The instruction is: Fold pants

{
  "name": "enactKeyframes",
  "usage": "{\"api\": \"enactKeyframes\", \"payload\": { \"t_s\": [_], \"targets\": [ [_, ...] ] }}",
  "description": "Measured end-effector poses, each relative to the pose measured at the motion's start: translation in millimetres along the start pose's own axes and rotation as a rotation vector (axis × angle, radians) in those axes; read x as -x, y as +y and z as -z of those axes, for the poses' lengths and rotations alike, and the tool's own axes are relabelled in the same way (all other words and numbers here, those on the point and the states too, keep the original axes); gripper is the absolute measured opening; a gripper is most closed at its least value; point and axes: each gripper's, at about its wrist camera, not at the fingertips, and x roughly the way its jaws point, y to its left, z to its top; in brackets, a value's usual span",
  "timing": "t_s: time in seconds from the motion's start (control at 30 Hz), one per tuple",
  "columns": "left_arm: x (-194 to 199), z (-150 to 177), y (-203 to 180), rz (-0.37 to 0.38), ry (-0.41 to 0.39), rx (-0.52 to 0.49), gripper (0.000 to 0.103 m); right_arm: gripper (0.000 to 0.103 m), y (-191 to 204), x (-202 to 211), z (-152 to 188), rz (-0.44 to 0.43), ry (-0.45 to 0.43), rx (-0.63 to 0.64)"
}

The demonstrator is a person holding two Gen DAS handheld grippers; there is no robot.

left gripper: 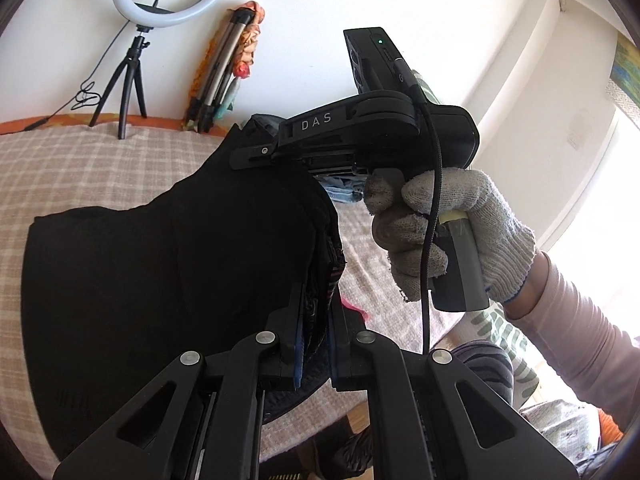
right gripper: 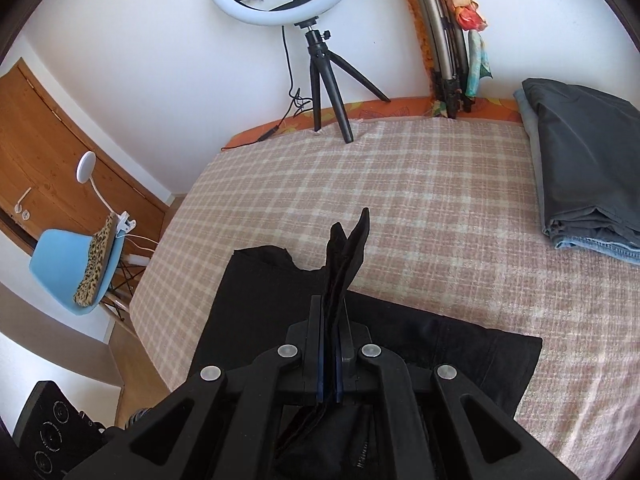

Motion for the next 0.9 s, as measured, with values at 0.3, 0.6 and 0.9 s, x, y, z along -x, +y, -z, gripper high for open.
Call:
{"api": "enactKeyframes", "payload": {
  "t_s": [0.3, 0.6, 0.9],
  "targets": [
    [-40, 13, -9, 0.002, 0.112, 0.003, 0.014, 0.001, -40, -22, 19, 0.061, 0.051, -0.034],
    [-5, 19, 1, -0.039, 0.082, 0.038, 0.038, 0.002, -49, -33, 31, 0.156, 0.072, 0.025],
    [52, 35, 71, -0.316, -0.003, 0.189, 0.047, 0.035, -43, -7, 31, 0.286, 0.005, 0.080]
  ]
}}
